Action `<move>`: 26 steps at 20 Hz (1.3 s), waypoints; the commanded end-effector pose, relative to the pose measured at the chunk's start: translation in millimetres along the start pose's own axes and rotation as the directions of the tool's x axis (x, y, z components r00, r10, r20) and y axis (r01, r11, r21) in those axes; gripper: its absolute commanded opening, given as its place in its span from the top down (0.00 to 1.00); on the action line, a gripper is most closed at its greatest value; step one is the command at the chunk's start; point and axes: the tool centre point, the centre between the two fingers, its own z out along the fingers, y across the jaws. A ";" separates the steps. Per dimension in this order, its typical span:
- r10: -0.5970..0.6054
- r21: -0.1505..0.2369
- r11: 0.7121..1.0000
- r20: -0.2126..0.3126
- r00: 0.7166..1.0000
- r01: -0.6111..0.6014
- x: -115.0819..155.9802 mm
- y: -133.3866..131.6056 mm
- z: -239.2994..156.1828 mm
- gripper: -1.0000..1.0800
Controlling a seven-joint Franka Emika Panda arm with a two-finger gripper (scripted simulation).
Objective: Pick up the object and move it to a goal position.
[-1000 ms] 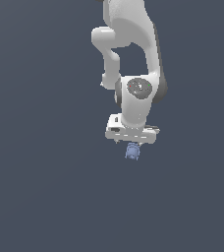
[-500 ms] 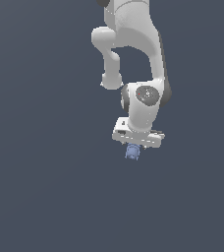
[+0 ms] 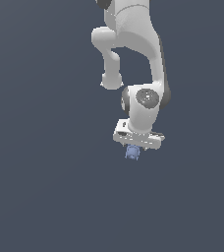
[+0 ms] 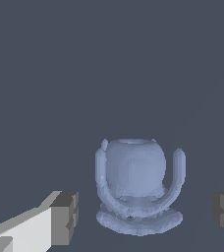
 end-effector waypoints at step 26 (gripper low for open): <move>-0.005 0.003 1.000 -0.005 1.000 0.005 2.2 0.6 37.6 1.00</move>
